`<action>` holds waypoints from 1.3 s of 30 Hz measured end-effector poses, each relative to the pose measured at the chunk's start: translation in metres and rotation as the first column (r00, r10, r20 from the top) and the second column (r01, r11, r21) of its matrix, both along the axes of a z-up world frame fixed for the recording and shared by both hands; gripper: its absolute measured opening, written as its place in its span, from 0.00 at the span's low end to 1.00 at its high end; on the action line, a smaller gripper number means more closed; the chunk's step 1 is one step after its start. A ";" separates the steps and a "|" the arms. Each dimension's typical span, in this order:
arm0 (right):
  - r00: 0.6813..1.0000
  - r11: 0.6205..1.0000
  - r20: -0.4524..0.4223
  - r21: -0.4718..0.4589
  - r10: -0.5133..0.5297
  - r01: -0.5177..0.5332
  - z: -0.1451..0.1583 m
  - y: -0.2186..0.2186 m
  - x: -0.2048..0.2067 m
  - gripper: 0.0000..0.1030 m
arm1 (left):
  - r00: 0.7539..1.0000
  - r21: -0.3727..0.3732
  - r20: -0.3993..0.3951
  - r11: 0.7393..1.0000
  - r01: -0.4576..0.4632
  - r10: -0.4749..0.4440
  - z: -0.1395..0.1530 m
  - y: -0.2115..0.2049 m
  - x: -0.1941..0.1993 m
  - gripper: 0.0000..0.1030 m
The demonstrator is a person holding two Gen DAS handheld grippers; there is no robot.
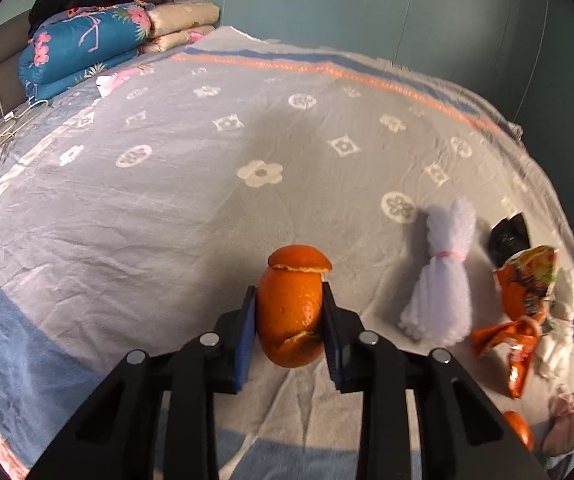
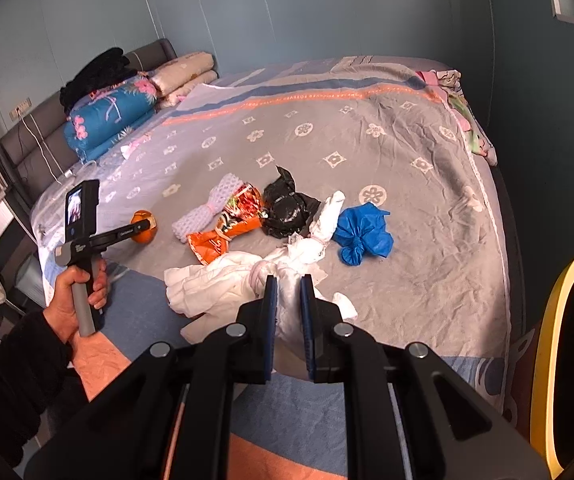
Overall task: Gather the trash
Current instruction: 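Carry the peel and tissues over the bin and open both tools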
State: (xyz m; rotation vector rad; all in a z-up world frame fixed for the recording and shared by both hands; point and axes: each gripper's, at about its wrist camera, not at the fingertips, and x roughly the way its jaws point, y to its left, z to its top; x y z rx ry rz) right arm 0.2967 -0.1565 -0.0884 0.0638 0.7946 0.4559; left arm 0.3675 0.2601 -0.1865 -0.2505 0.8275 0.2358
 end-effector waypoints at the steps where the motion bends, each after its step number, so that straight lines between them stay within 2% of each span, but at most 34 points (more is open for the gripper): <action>1: 1.000 1.000 0.002 0.006 0.000 0.000 0.002 -0.001 -0.001 0.11 | 1.000 -0.016 0.010 1.000 0.001 0.000 0.005 0.001 -0.005 0.27; 3: 1.000 1.000 0.007 0.021 -0.003 0.003 0.007 -0.006 -0.003 0.11 | 1.000 -0.038 0.026 0.999 0.007 -0.006 0.014 0.001 -0.015 0.27; 11: 0.998 0.998 0.038 0.055 -0.043 0.041 0.025 -0.042 -0.027 0.11 | 0.987 0.009 0.126 0.995 0.102 -0.103 0.068 -0.047 -0.054 0.27; 16: 0.992 0.992 0.072 0.074 -0.103 0.098 0.041 -0.081 -0.046 0.11 | 0.957 0.048 0.190 0.975 0.215 -0.221 0.106 -0.106 -0.065 0.27; 20: 0.980 0.983 0.108 0.092 -0.169 0.159 0.054 -0.119 -0.061 0.11 | 0.920 0.059 0.242 0.951 0.305 -0.310 0.131 -0.158 -0.071 0.27; 24: 0.959 0.966 0.132 0.112 -0.249 0.235 0.066 -0.159 -0.074 0.11 | 0.870 0.080 0.272 0.911 0.405 -0.410 0.152 -0.217 -0.074 0.27; 29: 0.920 0.928 0.143 0.145 -0.364 0.344 0.079 -0.213 -0.087 0.11 | 0.814 0.081 0.274 0.856 0.511 -0.512 0.162 -0.281 -0.073 0.28; 34: 0.873 0.887 0.166 0.155 -0.458 0.436 0.088 -0.255 -0.099 0.11 | 0.761 0.071 0.267 0.800 0.596 -0.591 0.162 -0.338 -0.073 0.28; 39: 0.826 0.839 0.156 0.148 -0.542 0.523 0.084 -0.291 -0.104 0.11 | 0.711 0.053 0.256 0.744 0.666 -0.655 0.157 -0.391 -0.071 0.28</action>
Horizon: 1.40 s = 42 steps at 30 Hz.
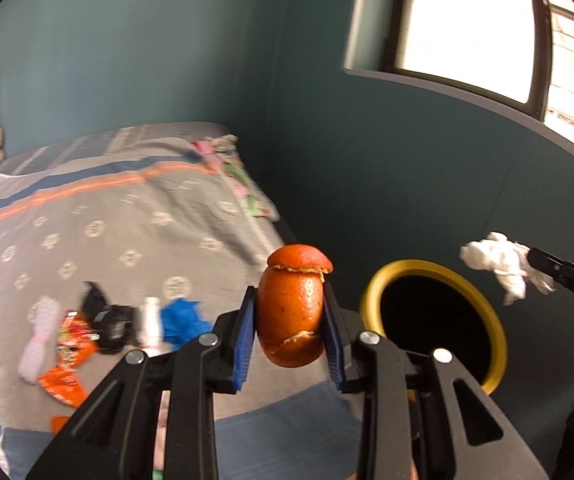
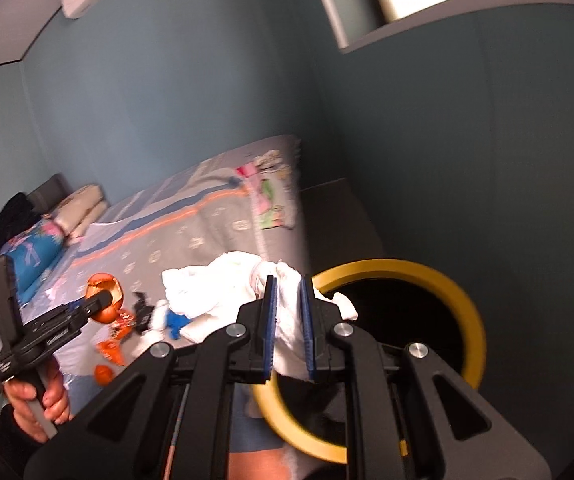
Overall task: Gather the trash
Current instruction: 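Carry the peel and tissues over the bin and open both tools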
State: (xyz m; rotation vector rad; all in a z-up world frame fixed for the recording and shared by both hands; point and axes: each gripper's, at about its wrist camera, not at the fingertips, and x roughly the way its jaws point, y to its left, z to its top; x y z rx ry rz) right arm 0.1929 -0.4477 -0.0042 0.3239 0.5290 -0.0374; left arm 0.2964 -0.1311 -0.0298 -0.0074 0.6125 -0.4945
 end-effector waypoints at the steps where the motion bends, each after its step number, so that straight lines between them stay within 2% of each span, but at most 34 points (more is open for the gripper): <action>1: 1.000 1.000 -0.003 0.007 -0.006 0.006 -0.001 -0.004 0.000 0.11 | 1.000 0.001 -0.004 1.000 0.019 -0.019 -0.002 -0.011 0.000 0.28; 8: 0.997 0.997 -0.027 0.020 -0.073 0.073 -0.015 -0.040 0.000 0.11 | 0.993 0.015 -0.031 0.993 0.115 -0.114 -0.015 -0.072 0.002 0.28; 15: 0.991 0.991 -0.042 -0.007 -0.131 0.130 -0.028 -0.059 0.004 0.11 | 0.982 0.013 -0.067 0.984 0.180 -0.179 -0.029 -0.108 0.007 0.28; 27: 0.978 0.982 -0.092 -0.007 -0.189 0.189 -0.055 -0.082 0.028 0.13 | 0.967 -0.017 -0.128 0.976 0.218 -0.218 -0.059 -0.157 0.022 0.29; 29: 0.976 0.981 -0.102 0.004 -0.191 0.193 -0.059 -0.080 0.037 0.16 | 0.966 -0.025 -0.130 0.975 0.222 -0.223 -0.061 -0.162 0.019 0.33; 30: 0.974 0.980 -0.105 0.006 -0.199 0.200 -0.060 -0.079 0.037 0.20 | 0.966 -0.031 -0.127 0.974 0.223 -0.225 -0.060 -0.162 0.018 0.39; 31: 0.971 0.977 -0.106 0.009 -0.212 0.214 -0.061 -0.081 0.037 0.24 | 0.966 -0.040 -0.123 0.974 0.224 -0.228 -0.058 -0.161 0.017 0.49; 32: 0.970 0.975 -0.106 0.012 -0.218 0.220 -0.062 -0.082 0.040 0.26 | 0.968 -0.047 -0.116 0.974 0.220 -0.224 -0.056 -0.159 0.015 0.55; 34: 0.967 0.972 -0.103 0.019 -0.231 0.234 -0.061 -0.086 0.038 0.40 | 0.976 -0.050 -0.092 0.980 0.193 -0.197 -0.051 -0.152 0.013 0.68; 37: 0.962 0.965 -0.092 0.027 -0.257 0.260 -0.057 -0.087 0.031 0.43 | 0.984 -0.057 -0.077 0.986 0.156 -0.161 -0.043 -0.138 0.012 0.79; 39: 0.962 0.964 -0.077 0.018 -0.263 0.265 -0.055 -0.083 0.029 0.49 | 0.989 -0.067 -0.083 0.990 0.121 -0.126 -0.040 -0.125 0.016 0.84; 42: 0.967 0.968 -0.042 -0.004 -0.252 0.252 -0.049 -0.070 0.026 0.54 | 0.995 -0.062 -0.078 0.996 0.060 -0.065 -0.036 -0.104 0.021 0.88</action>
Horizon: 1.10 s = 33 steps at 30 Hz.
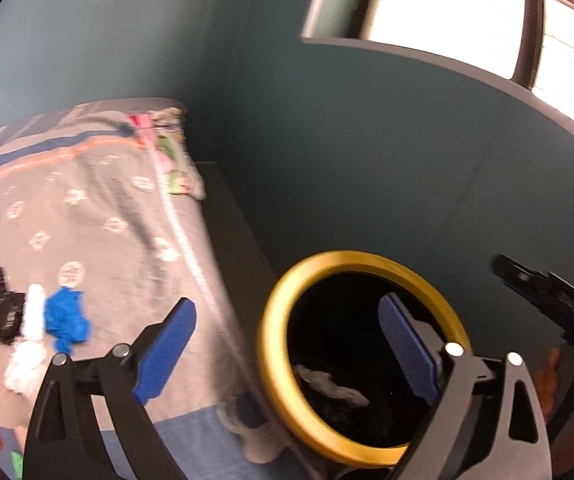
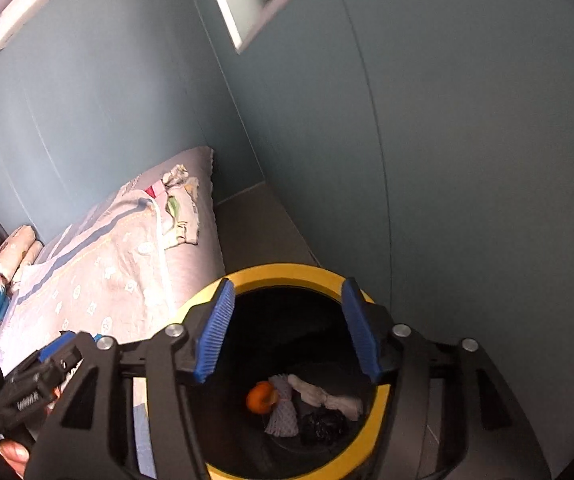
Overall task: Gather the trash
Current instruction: 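Carry the peel and tissues over the bin and open both tools, then grasp the white mesh net with the left tool while the right tool grasps the pink cloth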
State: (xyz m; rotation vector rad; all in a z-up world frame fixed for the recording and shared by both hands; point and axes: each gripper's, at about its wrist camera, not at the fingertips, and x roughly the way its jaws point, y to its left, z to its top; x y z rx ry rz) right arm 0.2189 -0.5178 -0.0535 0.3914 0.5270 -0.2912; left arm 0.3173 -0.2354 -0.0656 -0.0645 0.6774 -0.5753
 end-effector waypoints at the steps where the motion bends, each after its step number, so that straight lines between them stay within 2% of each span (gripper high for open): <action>1: 1.000 1.000 0.021 -0.008 0.020 -0.019 0.003 0.009 -0.001 0.60 | 1.000 0.008 0.009 1.000 -0.019 0.019 0.002 0.008 0.001 0.89; 3: 0.997 0.999 0.056 -0.012 0.050 -0.050 0.009 0.017 -0.005 0.68 | 0.998 0.029 0.029 0.998 -0.060 0.060 0.006 0.026 0.002 0.90; 7: 0.984 0.988 0.100 -0.051 0.147 -0.143 0.017 0.054 0.001 0.74 | 0.991 0.050 0.054 0.991 -0.128 0.125 0.013 0.064 0.006 0.92; 11: 0.961 0.969 0.126 -0.066 0.244 -0.238 0.021 0.093 0.011 0.77 | 0.978 0.050 0.054 0.978 -0.203 0.200 0.017 0.109 0.014 0.92; 17: 0.920 0.929 0.131 -0.083 0.369 -0.361 0.025 0.154 0.024 0.77 | 0.948 0.068 0.043 0.945 -0.318 0.316 0.010 0.176 0.028 0.92; 25: 0.858 0.860 0.079 -0.115 0.507 -0.497 0.028 0.235 0.038 0.78 | 0.895 0.098 0.025 0.890 -0.446 0.446 -0.005 0.255 0.041 0.92; 33: 0.796 0.793 0.015 -0.103 0.604 -0.600 0.008 0.296 0.045 0.80 | 0.846 0.126 -0.019 0.841 -0.526 0.532 -0.030 0.314 0.055 0.92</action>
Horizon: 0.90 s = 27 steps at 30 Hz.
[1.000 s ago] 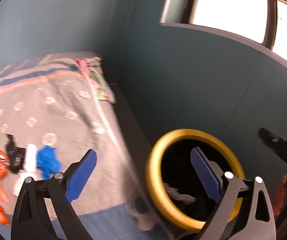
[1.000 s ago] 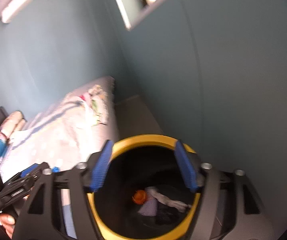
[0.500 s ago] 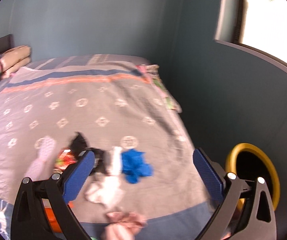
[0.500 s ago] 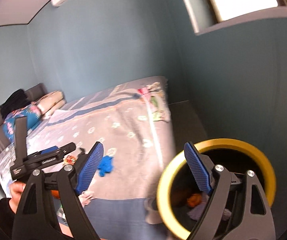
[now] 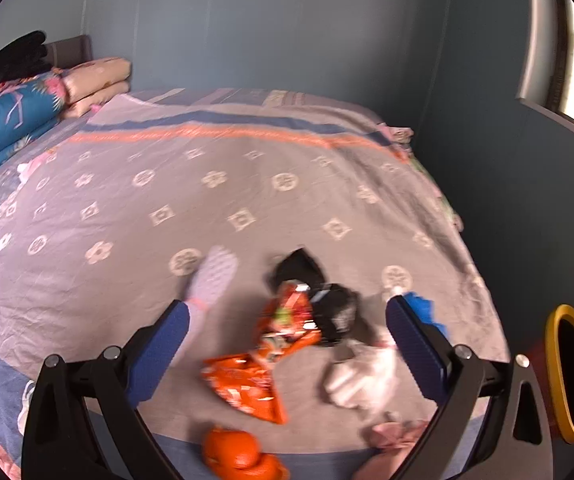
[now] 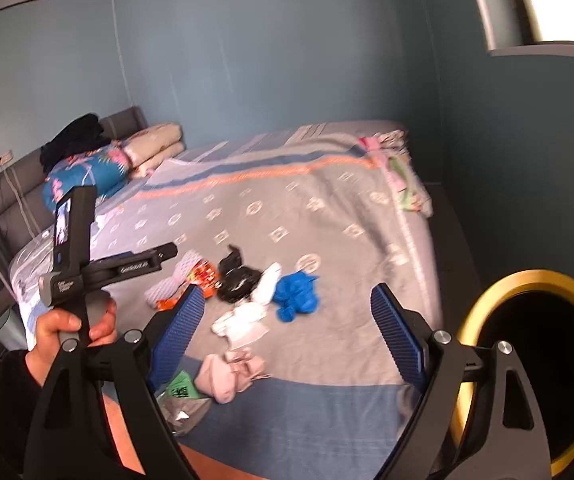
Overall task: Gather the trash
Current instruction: 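Grasp the white mesh net with the left tool while the right tool grasps the pink cloth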
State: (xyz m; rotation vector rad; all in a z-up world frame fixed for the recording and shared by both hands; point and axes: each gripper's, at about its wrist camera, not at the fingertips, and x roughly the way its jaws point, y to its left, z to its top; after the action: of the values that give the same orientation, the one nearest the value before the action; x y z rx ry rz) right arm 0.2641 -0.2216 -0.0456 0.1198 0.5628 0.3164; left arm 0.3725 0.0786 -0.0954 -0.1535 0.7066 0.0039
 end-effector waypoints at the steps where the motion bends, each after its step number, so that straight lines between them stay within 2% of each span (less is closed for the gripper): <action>1: 1.000 1.000 -0.013 -0.002 0.012 -0.012 -0.005 0.009 0.003 0.80 | 1.000 0.001 -0.008 1.000 -0.012 0.012 -0.004 0.007 0.002 0.92; 11: 0.988 0.994 -0.119 -0.037 0.097 -0.103 -0.050 0.064 0.027 0.80 | 0.993 0.022 -0.073 0.996 -0.090 0.091 -0.039 0.053 0.022 0.92; 14: 0.982 0.993 -0.161 -0.047 0.101 -0.110 -0.067 0.074 0.035 0.80 | 0.990 0.028 -0.090 0.994 -0.103 0.105 -0.049 0.061 0.032 0.92; 22: 0.962 0.989 -0.249 -0.070 0.112 -0.133 -0.103 0.091 0.053 0.80 | 0.980 -0.014 -0.148 0.990 -0.139 0.135 -0.076 0.082 0.065 0.92; 27: 0.950 0.984 -0.287 -0.090 0.120 -0.152 -0.121 0.100 0.063 0.80 | 0.976 0.001 -0.181 0.993 -0.119 0.117 -0.092 0.082 0.082 0.92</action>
State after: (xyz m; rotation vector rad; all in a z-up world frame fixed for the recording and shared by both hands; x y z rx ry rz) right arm 0.3272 -0.1219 -0.1664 0.0172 0.8718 0.4052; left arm 0.4546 0.1605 -0.1873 -0.2068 0.8779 0.1296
